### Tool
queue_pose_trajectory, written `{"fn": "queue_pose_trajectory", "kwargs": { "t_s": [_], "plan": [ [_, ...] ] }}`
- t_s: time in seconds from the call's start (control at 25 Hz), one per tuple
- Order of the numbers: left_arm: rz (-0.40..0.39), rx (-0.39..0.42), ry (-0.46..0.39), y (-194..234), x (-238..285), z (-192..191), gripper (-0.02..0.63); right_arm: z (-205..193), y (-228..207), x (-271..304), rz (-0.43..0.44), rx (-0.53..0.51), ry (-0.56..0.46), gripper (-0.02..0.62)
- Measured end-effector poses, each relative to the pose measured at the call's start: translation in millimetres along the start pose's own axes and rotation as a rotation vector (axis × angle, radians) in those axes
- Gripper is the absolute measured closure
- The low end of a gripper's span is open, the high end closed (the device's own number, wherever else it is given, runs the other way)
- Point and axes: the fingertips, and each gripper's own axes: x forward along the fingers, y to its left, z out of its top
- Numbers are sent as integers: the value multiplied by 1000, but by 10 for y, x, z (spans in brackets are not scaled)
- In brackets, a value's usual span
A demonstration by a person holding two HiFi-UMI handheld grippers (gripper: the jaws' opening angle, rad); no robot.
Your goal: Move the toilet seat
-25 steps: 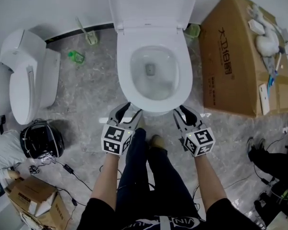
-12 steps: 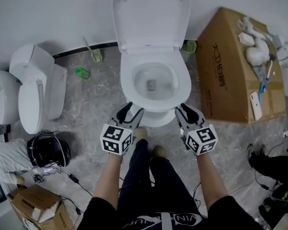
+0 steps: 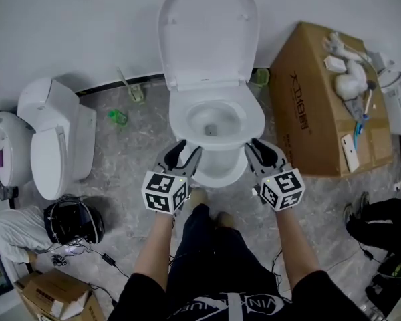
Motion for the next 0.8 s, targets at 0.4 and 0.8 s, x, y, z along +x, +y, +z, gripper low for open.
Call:
{"fn": "queue_pose_trajectory", "kwargs": {
  "t_s": [0.4,0.8],
  "plan": [
    [-31,-26,-66,197,151,656,420,643,-140,251,-27,-17,-35,534],
    [-61,-70,-119,413,338,1207,422,1184,-286,533,-112,-45,-51,575]
  ]
}}
